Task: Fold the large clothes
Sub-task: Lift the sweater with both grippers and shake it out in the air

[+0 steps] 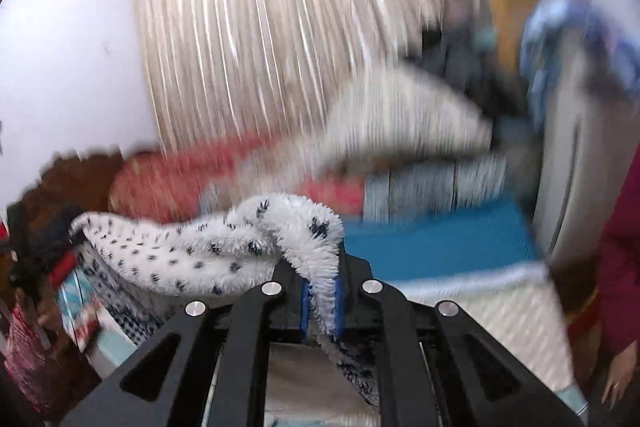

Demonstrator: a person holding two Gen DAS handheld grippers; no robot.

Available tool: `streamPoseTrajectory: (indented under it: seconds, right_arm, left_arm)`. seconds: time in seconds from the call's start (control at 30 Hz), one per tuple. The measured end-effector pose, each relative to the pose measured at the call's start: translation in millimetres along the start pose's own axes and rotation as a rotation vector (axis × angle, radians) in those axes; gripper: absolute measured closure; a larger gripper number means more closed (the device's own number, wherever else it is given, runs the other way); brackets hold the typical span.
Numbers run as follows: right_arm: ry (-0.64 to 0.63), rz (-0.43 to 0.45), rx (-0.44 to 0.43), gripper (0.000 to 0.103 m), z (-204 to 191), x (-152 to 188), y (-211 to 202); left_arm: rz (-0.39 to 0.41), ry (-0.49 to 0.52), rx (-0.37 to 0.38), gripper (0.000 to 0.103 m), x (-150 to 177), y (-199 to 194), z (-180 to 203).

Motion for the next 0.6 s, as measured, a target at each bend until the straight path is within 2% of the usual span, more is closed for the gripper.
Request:
streamPoseTrajectory:
  seconds: [0.03,0.2,0.27,0.33,0.4,0.5,0.6]
  right_arm:
    - [-0.011,0.053,0.001,0.103,-6,-20,-17]
    - [-0.060,0.294,0.008,0.103,-30,-90,-112]
    - [-0.080,0.370,0.002,0.103,-42,-111,-143]
    - [-0.081,0.403,-0.013,0.103,-47,-128,-167]
    - [-0.067,0.408,-0.025,0.103,-46,-138,-175]
    - [-0.067,0.385,-0.008,0.103,-36,-144,-168]
    - [-0.066,0.321,0.004,0.103,-38,-138,-152]
  left_arm:
    - [0.083,0.039,0.007,0.097,-26,-25,13]
    - [0.383,0.162,-0.003,0.096,-107,-124,54]
    - [0.474,0.222,-0.038,0.096,-126,-153,69]
    - [0.533,0.266,-0.067,0.096,-140,-173,82]
    - [0.543,0.283,-0.076,0.096,-149,-179,89]
    - [0.515,0.319,-0.096,0.096,-150,-168,96]
    - [0.447,0.334,-0.115,0.096,-135,-131,91]
Point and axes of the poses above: each gripper's, at about its wrist camera, not at the fingertips, and y roughly the way its jaws point, z to its right, x to its underside, the point moved 2 cm from there along y, roughly the way its jaws point, and after that the axes turned 10 degrees about z, right-handed, at the moved point
